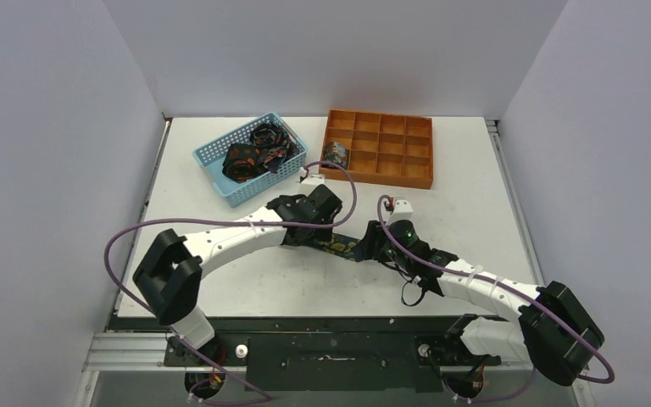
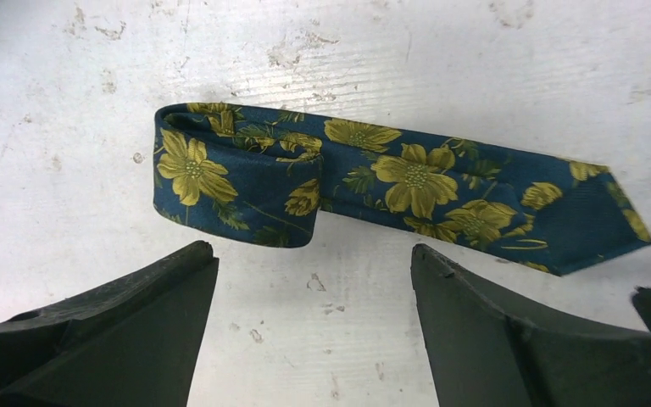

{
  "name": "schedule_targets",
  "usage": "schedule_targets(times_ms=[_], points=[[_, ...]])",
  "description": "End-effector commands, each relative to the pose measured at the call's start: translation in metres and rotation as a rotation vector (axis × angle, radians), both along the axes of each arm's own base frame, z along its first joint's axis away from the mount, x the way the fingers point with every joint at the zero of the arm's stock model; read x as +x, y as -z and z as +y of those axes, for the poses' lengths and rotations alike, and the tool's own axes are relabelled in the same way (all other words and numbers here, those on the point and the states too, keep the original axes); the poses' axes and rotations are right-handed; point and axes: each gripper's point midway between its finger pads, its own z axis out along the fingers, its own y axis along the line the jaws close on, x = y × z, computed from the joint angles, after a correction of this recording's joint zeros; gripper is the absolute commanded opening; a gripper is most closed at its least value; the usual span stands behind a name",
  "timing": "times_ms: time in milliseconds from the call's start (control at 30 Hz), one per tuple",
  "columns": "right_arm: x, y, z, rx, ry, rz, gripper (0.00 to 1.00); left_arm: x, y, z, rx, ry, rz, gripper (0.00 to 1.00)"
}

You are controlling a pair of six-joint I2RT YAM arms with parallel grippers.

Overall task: Roll the ties
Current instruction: Roll the tie at the center of the board.

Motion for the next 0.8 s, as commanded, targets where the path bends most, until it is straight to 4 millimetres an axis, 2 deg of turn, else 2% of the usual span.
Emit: schedule_targets(times_ms=[0,100,233,333,400,467,533,667,767], points=[[0.008,-0.043,0.026,0.094,-0.106,-0.066,0.53,0.000,-0.042,-0.004,-0.124,0.004,-0.069,0.83],[0.004,-0.063,0.056,0.181,-0.203,-0.066,0.52,-0.006,-0.056,0.017,-0.149,-0.020,-0.102,0.83],[0.000,-0.081,0.104,0.185,-0.289,-0.091,0.50,-0.009,-0.065,0.046,-0.386,-0.047,-0.139,0.80],[0.003,-0.078,0.139,0.180,-0.317,-0.070,0.46,-0.005,-0.069,0.078,-0.583,-0.083,-0.198,0.76],[0.010,-0.077,0.158,0.211,-0.322,-0.065,0.44,-0.007,-0.071,0.089,-0.671,-0.086,-0.219,0.73],[0.018,-0.068,0.175,0.228,-0.322,-0.042,0.41,-0.010,-0.067,0.097,-0.703,-0.100,-0.214,0.67],[0.025,-0.068,0.192,0.257,-0.332,-0.034,0.40,-0.009,-0.064,0.103,-0.696,-0.130,-0.205,0.62],[0.036,-0.054,0.209,0.264,-0.331,0.000,0.37,-0.004,-0.059,0.109,-0.673,-0.178,-0.173,0.57],[0.044,-0.034,0.203,0.233,-0.305,0.031,0.36,-0.001,-0.055,0.112,-0.676,-0.204,-0.157,0.56]])
